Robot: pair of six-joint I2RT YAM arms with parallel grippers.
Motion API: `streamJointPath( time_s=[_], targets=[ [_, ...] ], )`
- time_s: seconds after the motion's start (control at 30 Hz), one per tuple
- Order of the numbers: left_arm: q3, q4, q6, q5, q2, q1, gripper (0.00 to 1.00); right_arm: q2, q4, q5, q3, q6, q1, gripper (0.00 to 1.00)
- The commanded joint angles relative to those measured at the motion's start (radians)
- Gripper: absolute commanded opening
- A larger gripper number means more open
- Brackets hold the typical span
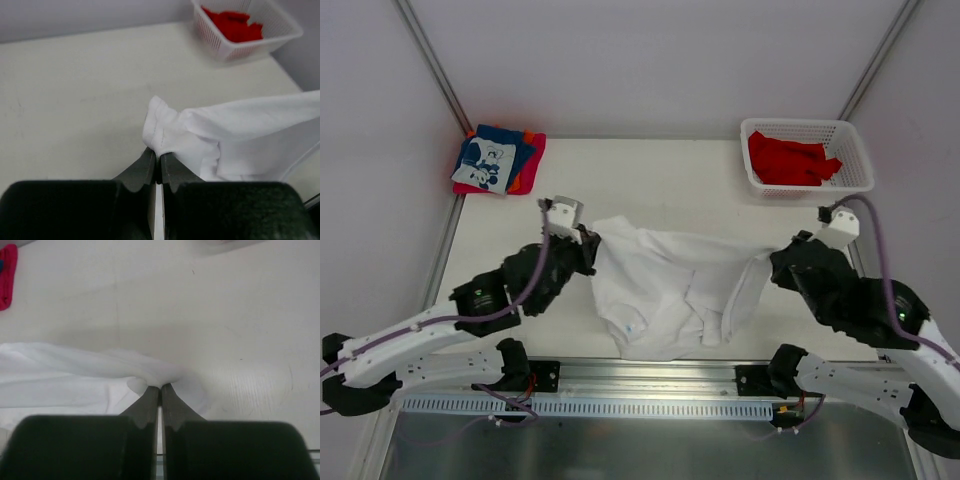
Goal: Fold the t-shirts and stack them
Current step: Flatten the tshirt out
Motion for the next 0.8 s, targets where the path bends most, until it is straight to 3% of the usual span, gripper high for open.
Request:
streamJointPath(
  time_s=[0.0,0.2,0.37,0.53,0.67,0.77],
  targets=[
    [0.107,-0.116,0.115,-0.051,-0.095,-0.007,0.00,0.018,-0.156,0.064,0.139,-0.149,0.003,0.00],
    [0.248,-0.267,0.111,0.008,-0.172,-0.013,0.00,0.060,-0.141,-0.006,0.216,-0.229,0.003,0.00],
    [0.498,-0.448,0.207,0.027,-0.190,-0.013,0.00,0.096,-0.181,0.000,0.398,-0.344,0.001,0.00],
    [0.737,-0.484,0.235,0.250,-0.221,-0.012,0.00,0.164,-0.196,-0.094,0.732,-0.491,0.003,0.00],
    [0.856,-0.493,0.197,0.418,-0.239,-0.012,0.00,0.215,-0.199,-0.254,0.955,-0.547,0.001,0.00],
    [0.928,-0.508,0.149,0.555,-0.242,-0.010,0.00,0.209,-0.173,-0.357,1.023,-0.561,0.003,0.00]
  ],
)
